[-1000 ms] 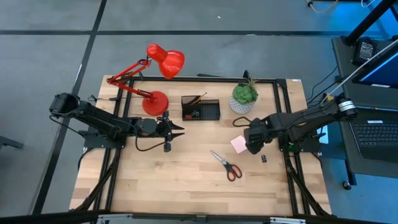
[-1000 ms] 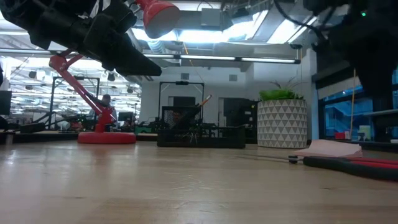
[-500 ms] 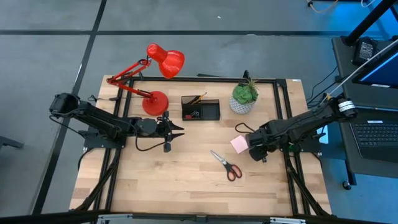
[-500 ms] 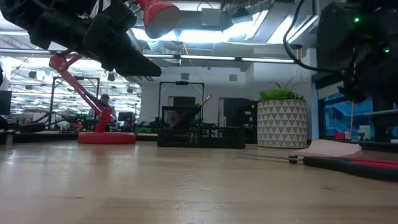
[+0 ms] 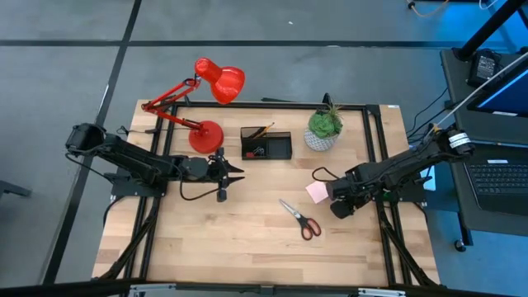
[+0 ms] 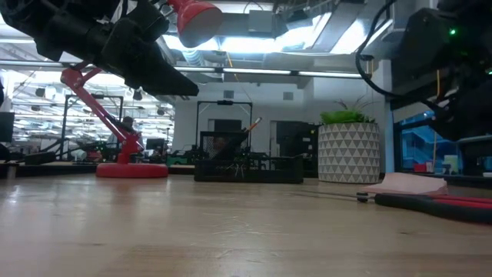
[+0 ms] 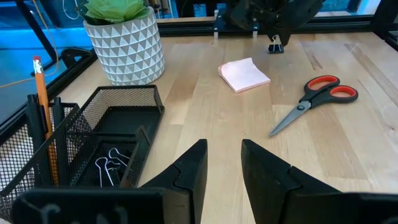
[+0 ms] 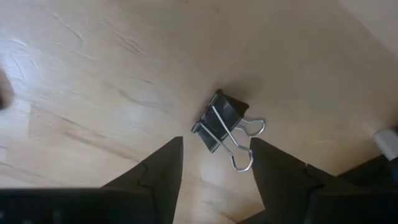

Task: Pick and place office supplies into organizer
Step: Put the binder clip into the desk organizer

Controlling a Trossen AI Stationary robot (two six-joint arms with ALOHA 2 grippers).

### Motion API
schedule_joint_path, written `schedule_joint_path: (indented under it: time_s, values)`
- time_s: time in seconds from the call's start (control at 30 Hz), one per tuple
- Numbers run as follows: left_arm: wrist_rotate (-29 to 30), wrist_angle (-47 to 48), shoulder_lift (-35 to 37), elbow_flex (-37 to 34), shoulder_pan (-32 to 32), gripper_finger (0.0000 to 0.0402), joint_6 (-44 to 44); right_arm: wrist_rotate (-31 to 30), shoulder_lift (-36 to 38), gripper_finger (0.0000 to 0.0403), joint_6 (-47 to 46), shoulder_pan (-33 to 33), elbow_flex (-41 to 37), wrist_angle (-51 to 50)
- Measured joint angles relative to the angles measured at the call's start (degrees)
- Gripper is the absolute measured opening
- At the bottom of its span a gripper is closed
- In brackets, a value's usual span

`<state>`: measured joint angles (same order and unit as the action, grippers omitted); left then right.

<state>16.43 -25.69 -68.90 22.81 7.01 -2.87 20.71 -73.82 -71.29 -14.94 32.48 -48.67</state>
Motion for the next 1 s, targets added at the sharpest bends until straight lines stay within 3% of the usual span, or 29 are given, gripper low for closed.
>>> schedule_joint_path:
  time_s: [0.47, 0.8, 1.0]
  values:
    - [0.0, 0.0, 0.0, 0.0, 0.0, 0.0093, 0.0, 0.2, 0.0, 0.0083, 1.7, 0.0, -0.9, 0.1]
    - [0.0, 0.0, 0.0, 0.0, 0.0, 0.0093, 0.0, 0.5, 0.0, 0.0010, 8.1, 0.0, -0.9, 0.1]
    - [0.0, 0.0, 0.0, 0.0, 0.0, 0.0093, 0.0, 0.3, 0.0, 0.0008, 12.9, 0.0, -0.8, 1.1]
